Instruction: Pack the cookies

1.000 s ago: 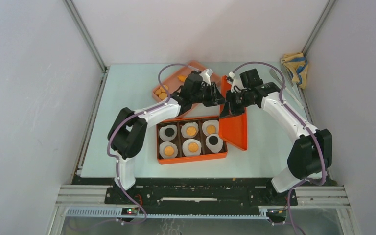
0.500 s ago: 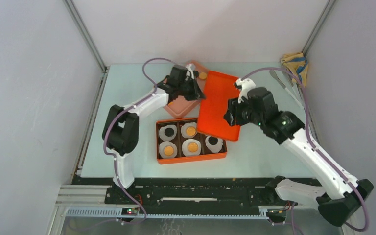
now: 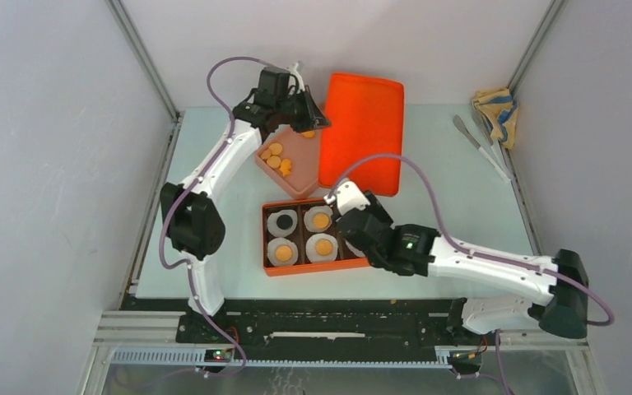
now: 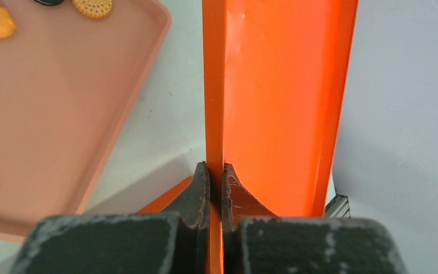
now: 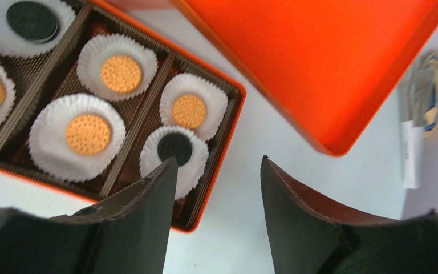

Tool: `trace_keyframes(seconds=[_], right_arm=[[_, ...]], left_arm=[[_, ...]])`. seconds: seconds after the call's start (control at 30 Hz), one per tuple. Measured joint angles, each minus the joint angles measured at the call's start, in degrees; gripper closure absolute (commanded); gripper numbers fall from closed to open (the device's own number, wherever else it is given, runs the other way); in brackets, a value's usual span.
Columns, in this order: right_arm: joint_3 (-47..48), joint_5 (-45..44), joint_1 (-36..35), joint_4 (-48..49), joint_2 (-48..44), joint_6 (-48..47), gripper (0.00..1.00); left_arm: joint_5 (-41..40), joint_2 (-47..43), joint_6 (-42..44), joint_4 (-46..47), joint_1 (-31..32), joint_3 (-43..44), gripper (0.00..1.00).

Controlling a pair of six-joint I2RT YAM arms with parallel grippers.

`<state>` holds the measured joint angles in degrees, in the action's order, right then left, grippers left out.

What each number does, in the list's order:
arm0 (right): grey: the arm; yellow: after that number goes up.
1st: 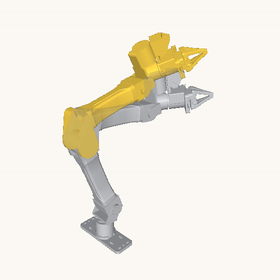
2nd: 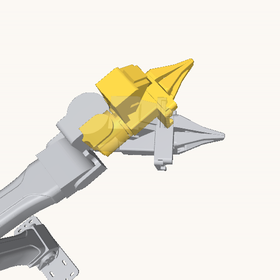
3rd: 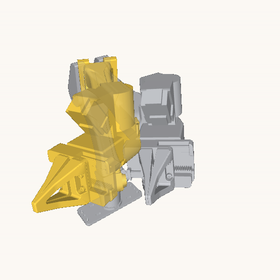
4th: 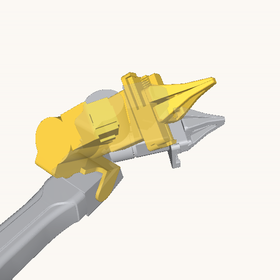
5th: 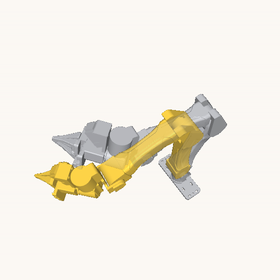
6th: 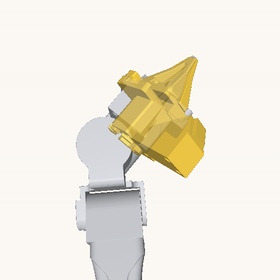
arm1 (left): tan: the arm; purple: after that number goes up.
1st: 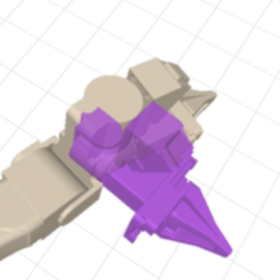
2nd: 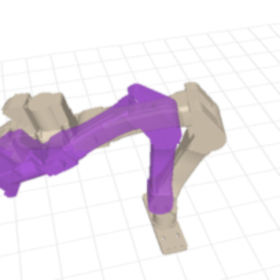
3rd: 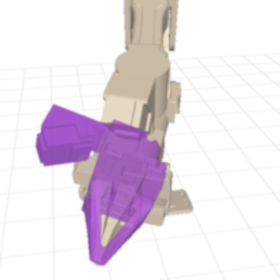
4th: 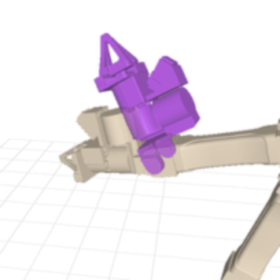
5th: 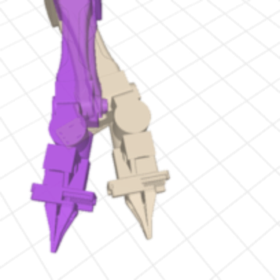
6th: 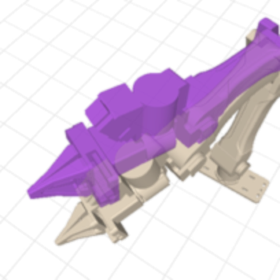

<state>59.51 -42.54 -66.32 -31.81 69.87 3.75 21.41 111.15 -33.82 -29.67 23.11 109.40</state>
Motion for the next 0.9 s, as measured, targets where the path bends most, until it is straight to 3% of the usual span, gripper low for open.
trace_keyframes(seconds=[0.5,0.57,0.67,0.8,0.87,0.9], right_arm=[[-0.2,-25.38,-2.12,27.93,20.9,-20.81,0.37],[-0.22,-27.15,-1.51,31.43,22.62,-23.19,0.46],[-0.28,-29.33,-0.96,36.57,23.98,-27.15,0.68],[-1.07,-28.94,-1.33,39.76,24.2,-33.55,0.83],[-1.53,-28.81,-1.6,39.93,24.2,-35.71,0.88],[-1.68,-29.11,-1.53,40.19,24.2,-36.3,0.88]], left_arm=[[0.35,-7.52,3.52,-13.25,-2.78,-0.15,1.0],[0.28,-8.96,4.15,-13.44,-2.78,-1.03,1.0],[-0.44,-11.19,4.94,-13.44,-2.89,-2.78,1.0],[-0.9,-12.74,3.8,-13.14,-3.15,-3.72,0.98],[-0.85,-12.85,3.41,-13.16,-2.95,-3.72,0.81],[-0.9,-12.85,3.5,-13.14,-2.89,-3.72,0.67]])
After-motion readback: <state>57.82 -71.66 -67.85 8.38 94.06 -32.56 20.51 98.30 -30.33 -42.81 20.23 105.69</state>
